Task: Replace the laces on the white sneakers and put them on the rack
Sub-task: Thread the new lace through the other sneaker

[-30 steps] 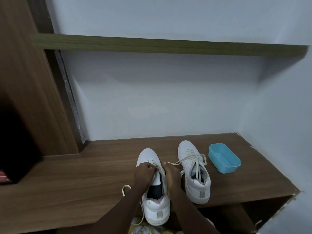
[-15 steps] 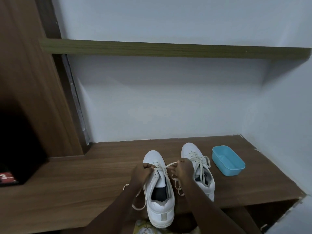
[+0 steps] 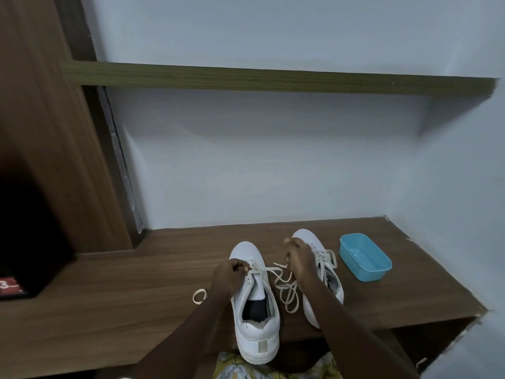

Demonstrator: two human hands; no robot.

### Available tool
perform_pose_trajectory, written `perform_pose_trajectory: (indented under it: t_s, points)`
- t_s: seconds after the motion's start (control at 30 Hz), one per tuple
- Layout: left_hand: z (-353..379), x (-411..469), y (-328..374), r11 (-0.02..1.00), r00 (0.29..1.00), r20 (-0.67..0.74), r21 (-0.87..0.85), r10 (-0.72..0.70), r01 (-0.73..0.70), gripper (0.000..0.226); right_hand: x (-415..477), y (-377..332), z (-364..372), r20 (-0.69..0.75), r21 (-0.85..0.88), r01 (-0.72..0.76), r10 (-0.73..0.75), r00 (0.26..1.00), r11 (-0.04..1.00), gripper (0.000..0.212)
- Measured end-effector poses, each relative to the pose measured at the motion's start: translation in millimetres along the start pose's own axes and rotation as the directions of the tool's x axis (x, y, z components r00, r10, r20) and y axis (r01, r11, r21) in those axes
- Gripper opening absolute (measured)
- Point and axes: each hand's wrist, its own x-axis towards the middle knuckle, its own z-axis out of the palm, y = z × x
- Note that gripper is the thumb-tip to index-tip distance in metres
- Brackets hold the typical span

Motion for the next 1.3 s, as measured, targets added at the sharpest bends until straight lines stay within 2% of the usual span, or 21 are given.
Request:
perform_pose_trajectory:
  t_s: [0.07, 0.1, 0.17, 0.27, 0.37, 0.43, 0.53, 0.67, 0.83, 0.93, 1.0, 1.1, 1.2, 1.3]
  points:
    - [0, 0, 1, 1.0, 1.0, -0.008, -0.002, 0.009, -0.009, 0.023, -6, 3, 11, 0.203, -0.326, 0.147, -0.083, 0.976, 0.934, 0.022]
    - [0, 0, 2, 1.0, 1.0, -0.014, -0.002, 0.017, -0.017, 0.017, -9, 3, 15, 0.272, -0.412, 0.212, -0.102, 0.957, 0.886, 0.021]
    - [0, -1, 2, 0.999, 0.999, -0.034, -0.008, 0.032, -0.033, 0.01, -13, 6, 22, 0.35, -0.517, 0.286, -0.106, 0.931, 0.807, 0.021]
    - [-1, -2, 3, 0.999, 0.998, -0.041, 0.0, 0.037, -0.037, 0.011, -14, 12, 27, 0.347, -0.572, 0.289, -0.093, 0.933, 0.767, 0.022]
    - [-2, -4, 5, 0.993, 0.995, -0.047, 0.089, 0.084, -0.079, 0.012, -14, 9, 26, 0.269, -0.592, 0.226, -0.075, 0.96, 0.774, 0.02]
    - [-2, -8, 7, 0.972, 0.982, -0.036, 0.158, 0.183, -0.176, 0.02, -14, 6, 22, 0.207, -0.634, 0.176, -0.055, 0.977, 0.753, 0.023]
    - [1, -17, 11, 0.917, 0.932, 0.096, 0.169, 0.351, -0.362, 0.027, -14, 2, 18, 0.117, -0.672, 0.127, -0.065, 0.991, 0.729, 0.038]
    - [6, -24, 11, 0.841, 0.869, 0.275, 0.252, 0.412, -0.479, 0.044, -16, 1, 12, -0.017, -0.657, 0.029, -0.054, 0.998, 0.753, 0.03]
    - [4, -30, 8, 0.8, 0.848, 0.248, 0.287, 0.469, -0.527, 0.048, -19, -6, -2, -0.273, -0.656, -0.096, -0.117, 0.955, 0.749, 0.031]
    - [4, -35, -1, 0.765, 0.83, 0.224, 0.322, 0.511, -0.558, 0.053, -20, -8, -12, -0.38, -0.703, -0.161, -0.174, 0.908, 0.693, 0.032]
    - [5, -37, -6, 0.746, 0.824, 0.23, 0.348, 0.518, -0.567, 0.053, -18, -8, -15, -0.42, -0.681, -0.172, -0.187, 0.888, 0.712, 0.03]
    - [5, -38, -9, 0.77, 0.857, 0.162, 0.381, 0.489, -0.512, 0.05, -23, -8, -9, -0.347, -0.738, -0.17, -0.151, 0.926, 0.653, 0.03]
    - [6, -38, -6, 0.766, 0.874, 0.124, 0.434, 0.471, -0.474, 0.046, -24, -1, 6, -0.1, -0.788, 0.023, -0.165, 0.981, 0.615, 0.028]
    - [7, -38, -8, 0.749, 0.874, 0.116, 0.471, 0.472, -0.467, 0.041, -26, 6, 25, 0.17, -0.685, 0.178, -0.082, 0.982, 0.706, 0.029]
